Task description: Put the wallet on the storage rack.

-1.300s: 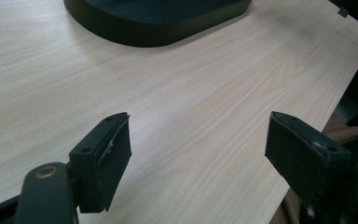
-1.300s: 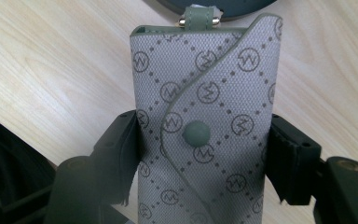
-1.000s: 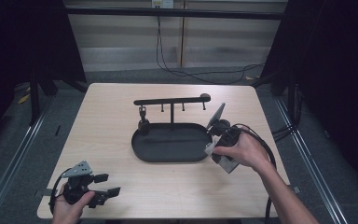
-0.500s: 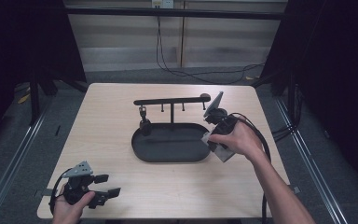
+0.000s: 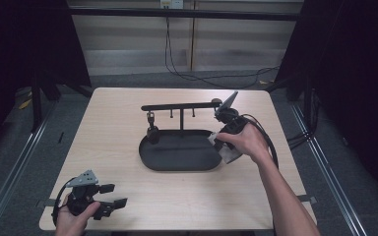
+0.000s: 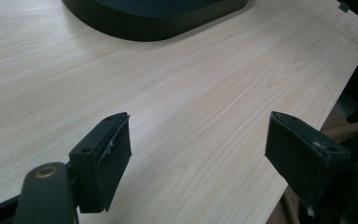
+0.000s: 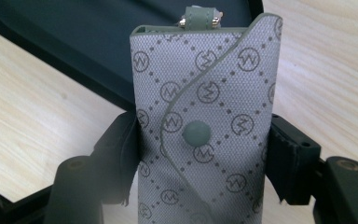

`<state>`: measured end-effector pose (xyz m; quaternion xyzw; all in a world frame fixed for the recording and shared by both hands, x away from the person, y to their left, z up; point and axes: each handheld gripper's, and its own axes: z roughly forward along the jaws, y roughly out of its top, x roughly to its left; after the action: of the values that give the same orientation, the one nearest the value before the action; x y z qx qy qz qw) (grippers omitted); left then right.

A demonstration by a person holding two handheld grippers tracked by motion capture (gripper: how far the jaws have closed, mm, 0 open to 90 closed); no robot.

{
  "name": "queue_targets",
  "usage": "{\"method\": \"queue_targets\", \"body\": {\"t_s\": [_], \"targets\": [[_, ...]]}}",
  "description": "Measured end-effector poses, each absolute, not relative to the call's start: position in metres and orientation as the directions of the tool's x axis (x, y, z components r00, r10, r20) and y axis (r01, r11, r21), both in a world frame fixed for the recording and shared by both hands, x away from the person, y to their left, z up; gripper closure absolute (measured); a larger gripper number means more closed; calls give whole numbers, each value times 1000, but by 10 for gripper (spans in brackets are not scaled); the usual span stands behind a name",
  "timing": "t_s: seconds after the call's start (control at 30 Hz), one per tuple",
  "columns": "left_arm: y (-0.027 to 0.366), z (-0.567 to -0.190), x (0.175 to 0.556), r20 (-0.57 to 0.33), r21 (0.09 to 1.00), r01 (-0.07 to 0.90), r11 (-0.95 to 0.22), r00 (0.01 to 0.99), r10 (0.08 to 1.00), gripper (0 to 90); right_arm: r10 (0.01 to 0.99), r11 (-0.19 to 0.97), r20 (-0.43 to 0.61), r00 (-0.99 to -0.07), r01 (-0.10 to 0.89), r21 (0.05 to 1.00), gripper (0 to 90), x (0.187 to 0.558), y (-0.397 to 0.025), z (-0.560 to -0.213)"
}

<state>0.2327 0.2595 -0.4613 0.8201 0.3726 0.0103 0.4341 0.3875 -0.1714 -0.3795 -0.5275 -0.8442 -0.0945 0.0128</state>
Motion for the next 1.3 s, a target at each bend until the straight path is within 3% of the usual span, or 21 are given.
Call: {"method": "queue_targets", "body": {"t_s": [0.67, 0.93, 1.3], "targets": [[259, -462, 233, -314, 716, 608, -342, 718, 621, 222, 871, 233, 372, -321, 937, 262, 347, 397, -186, -407], [260, -461, 233, -306, 718, 606, -342, 716, 627, 222, 879, 133, 411, -241, 953, 273, 347, 402, -190, -424], [260, -461, 233, -306, 716, 607, -345, 717, 626, 222, 884, 86, 416, -214, 948, 306, 347, 404, -180, -439]]}}
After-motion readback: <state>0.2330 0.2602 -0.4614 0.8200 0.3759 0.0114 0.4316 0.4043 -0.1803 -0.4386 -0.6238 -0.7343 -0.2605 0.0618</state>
